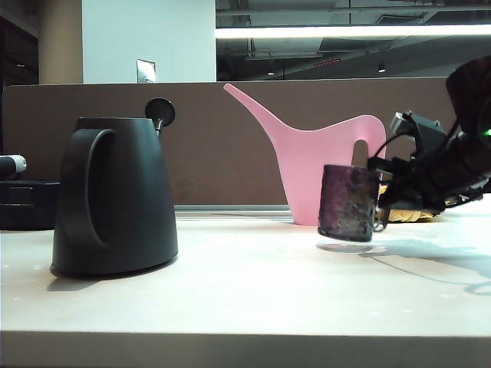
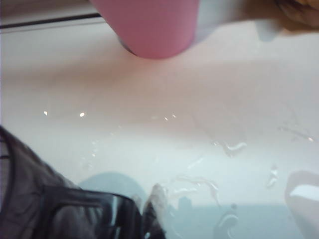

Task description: Pour the water from the cup into the kettle.

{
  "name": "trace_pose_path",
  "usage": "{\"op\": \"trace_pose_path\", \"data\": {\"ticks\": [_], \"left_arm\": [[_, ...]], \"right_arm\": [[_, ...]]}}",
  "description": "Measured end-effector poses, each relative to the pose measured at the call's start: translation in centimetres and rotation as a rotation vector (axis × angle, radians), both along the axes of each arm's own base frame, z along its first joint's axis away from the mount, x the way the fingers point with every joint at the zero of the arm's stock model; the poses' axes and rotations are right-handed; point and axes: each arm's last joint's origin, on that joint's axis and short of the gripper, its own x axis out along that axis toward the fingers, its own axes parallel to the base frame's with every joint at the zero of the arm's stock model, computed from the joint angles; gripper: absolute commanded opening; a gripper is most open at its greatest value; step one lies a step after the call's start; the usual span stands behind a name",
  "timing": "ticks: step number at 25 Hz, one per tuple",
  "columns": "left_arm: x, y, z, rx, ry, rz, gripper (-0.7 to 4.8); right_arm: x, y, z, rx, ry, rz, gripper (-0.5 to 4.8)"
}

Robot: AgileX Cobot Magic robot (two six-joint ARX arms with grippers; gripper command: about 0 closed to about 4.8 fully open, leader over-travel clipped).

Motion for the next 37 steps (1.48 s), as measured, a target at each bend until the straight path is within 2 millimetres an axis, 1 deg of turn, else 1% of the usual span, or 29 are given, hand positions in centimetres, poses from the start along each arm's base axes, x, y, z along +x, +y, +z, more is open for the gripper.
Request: {"op": "trace_pose_path", "data": {"ticks": [4, 6, 8, 12, 14, 16, 17, 18, 19, 22, 23, 24, 26, 28, 29, 32, 34, 36, 37], "left_arm": [[0.0, 0.0, 0.0, 0.0, 0.0, 0.0, -0.05], [0.0, 0.0, 0.0, 0.0, 0.0, 0.0, -0.05], [0.0, 0.0, 0.0, 0.0, 0.0, 0.0, -0.05], [0.0, 0.0, -0.1, 0.0, 0.003, 0.0, -0.05], [0.0, 0.0, -0.1, 0.001, 0.003, 0.005, -0.05], [0.0, 0.0, -0.1, 0.003, 0.003, 0.016, -0.05], [0.0, 0.1, -0.1, 0.005, 0.002, 0.027, -0.05], [0.1, 0.1, -0.1, 0.006, 0.002, 0.035, -0.05], [0.1, 0.1, -0.1, 0.007, 0.002, 0.041, -0.05], [0.1, 0.1, -0.1, 0.007, 0.002, 0.041, -0.05], [0.1, 0.1, -0.1, 0.007, 0.002, 0.041, -0.05], [0.1, 0.1, -0.1, 0.007, 0.002, 0.041, -0.05], [0.1, 0.1, -0.1, 0.007, 0.002, 0.041, -0.05], [0.1, 0.1, -0.1, 0.007, 0.002, 0.041, -0.05], [0.1, 0.1, -0.1, 0.007, 0.002, 0.041, -0.05], [0.1, 0.1, -0.1, 0.007, 0.002, 0.041, -0.05], [0.1, 0.1, -0.1, 0.007, 0.002, 0.041, -0.05], [0.1, 0.1, -0.1, 0.007, 0.002, 0.041, -0.05], [0.1, 0.1, -0.1, 0.007, 0.002, 0.041, -0.05]], "right_arm": [[-0.4, 0.4, 1.6, 0.005, -0.041, 0.013, -0.05], [-1.0, 0.5, 3.3, -0.002, -0.069, 0.009, -0.05], [-1.3, 0.4, 4.4, -0.005, -0.092, 0.005, -0.05], [-3.0, 0.1, 7.8, -0.023, -0.138, -0.007, -0.05], [-4.1, 0.5, 10.3, -0.032, -0.177, -0.024, -0.05], [-4.4, 0.9, 11.8, -0.039, -0.184, -0.014, -0.05], [-4.5, 1.5, 13.6, -0.051, -0.204, 0.0, -0.05], [-4.6, 1.8, 14.3, -0.055, -0.209, 0.004, -0.05], [-4.6, 2.8, 15.8, -0.079, -0.213, 0.011, -0.05], [-4.8, 4.5, 18.6, -0.112, -0.239, 0.041, -0.05], [-5.0, 5.5, 19.8, -0.112, -0.261, 0.051, -0.05], [-5.2, 5.9, 20.4, -0.115, -0.273, 0.055, -0.05], [-5.9, 7.4, 22.8, -0.125, -0.317, 0.076, -0.05], [-6.2, 8.1, 24.0, -0.143, -0.337, 0.089, -0.05], [-6.4, 8.9, 24.7, -0.176, -0.335, 0.099, -0.05], [-6.6, 10.4, 25.8, -0.242, -0.332, 0.107, -0.05], [-6.8, 12.1, 26.8, -0.303, -0.372, 0.105, -0.05], [-6.6, 13.5, 27.1, -0.338, -0.392, 0.116, -0.05], [-6.3, 14.6, 27.1, -0.372, -0.403, 0.13, -0.05]]}}
